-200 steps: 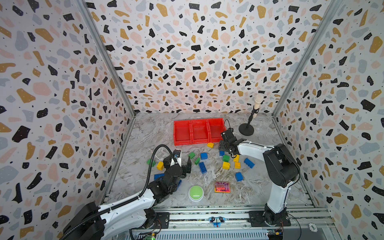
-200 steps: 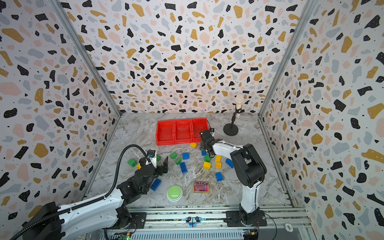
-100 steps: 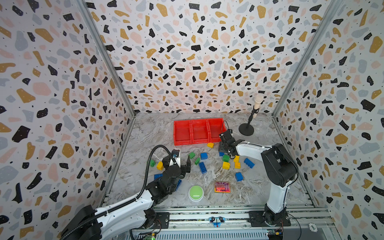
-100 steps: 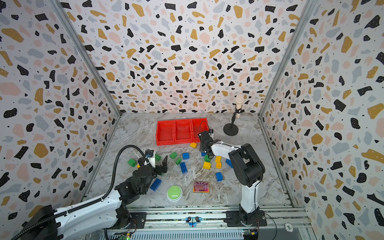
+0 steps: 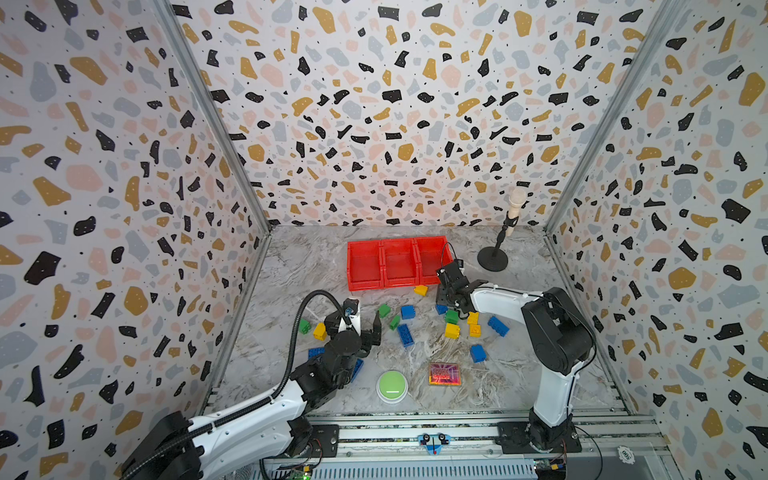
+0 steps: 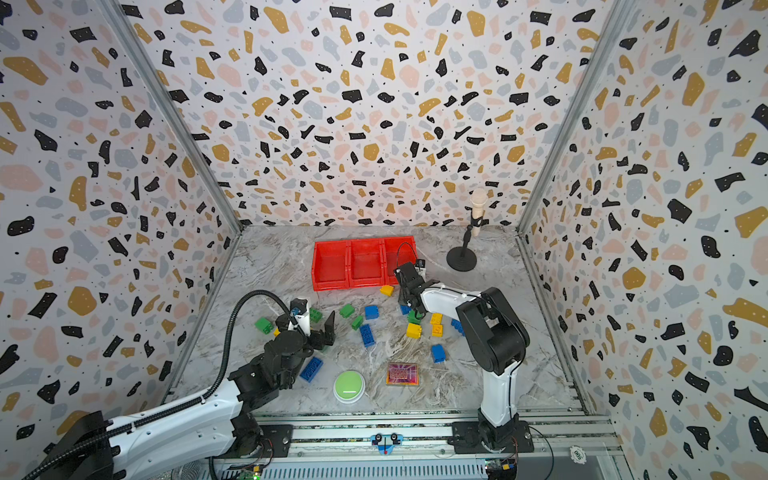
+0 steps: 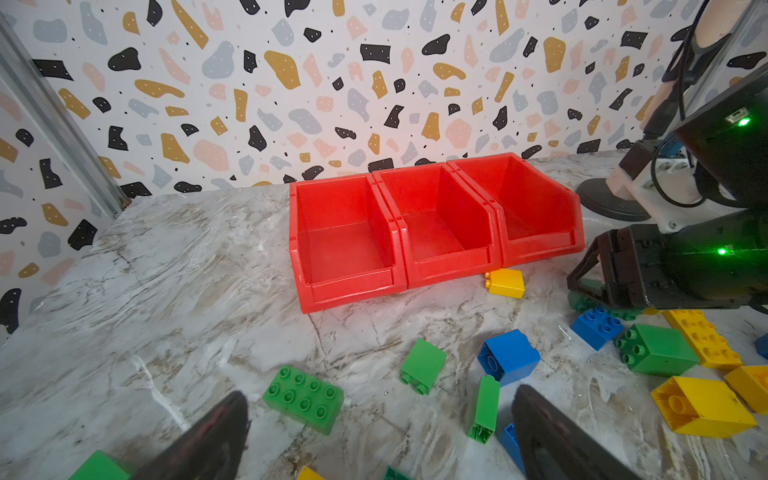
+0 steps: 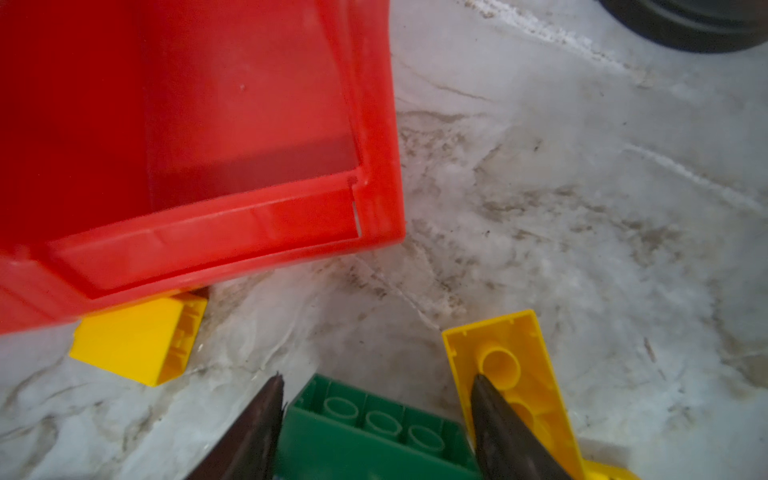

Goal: Sort the legos into containers by color
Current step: 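Lift the green brick and drop it into the bin nearest the right arm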

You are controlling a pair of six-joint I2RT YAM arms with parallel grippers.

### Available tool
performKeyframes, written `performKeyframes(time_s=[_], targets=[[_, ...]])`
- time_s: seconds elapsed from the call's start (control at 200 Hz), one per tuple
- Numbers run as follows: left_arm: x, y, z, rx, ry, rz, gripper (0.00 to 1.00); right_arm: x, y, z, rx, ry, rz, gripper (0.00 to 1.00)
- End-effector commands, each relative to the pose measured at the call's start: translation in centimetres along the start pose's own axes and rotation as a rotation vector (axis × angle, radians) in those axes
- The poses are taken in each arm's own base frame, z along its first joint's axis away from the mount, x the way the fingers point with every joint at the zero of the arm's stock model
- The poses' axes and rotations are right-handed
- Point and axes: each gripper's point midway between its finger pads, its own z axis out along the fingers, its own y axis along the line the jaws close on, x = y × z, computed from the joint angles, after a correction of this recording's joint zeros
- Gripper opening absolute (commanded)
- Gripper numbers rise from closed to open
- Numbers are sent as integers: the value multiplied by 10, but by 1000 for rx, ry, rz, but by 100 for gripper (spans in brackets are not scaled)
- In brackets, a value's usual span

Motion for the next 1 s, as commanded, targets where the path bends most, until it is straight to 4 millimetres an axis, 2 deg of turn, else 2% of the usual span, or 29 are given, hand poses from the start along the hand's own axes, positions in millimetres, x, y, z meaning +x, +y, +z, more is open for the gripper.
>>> performKeyframes(time_s=[0.0, 0.28, 0.43, 0.731, 0.996], targets=[[-15, -4, -2, 16, -28, -18, 100, -10, 1, -23, -18, -23, -5, 55], [-29, -12, 0, 36, -40, -33, 100, -38, 9, -58, -86, -102, -11, 54], [-31, -16, 2, 45, -35, -39, 100, -64, 24, -69, -143, -166, -41, 54], [-37, -14, 3, 23, -27, -53, 100, -121, 50, -39, -207, -211, -49, 54], [-43, -6, -1, -11, -37, -69, 100, -148, 62, -9, -269, -215, -67, 59]])
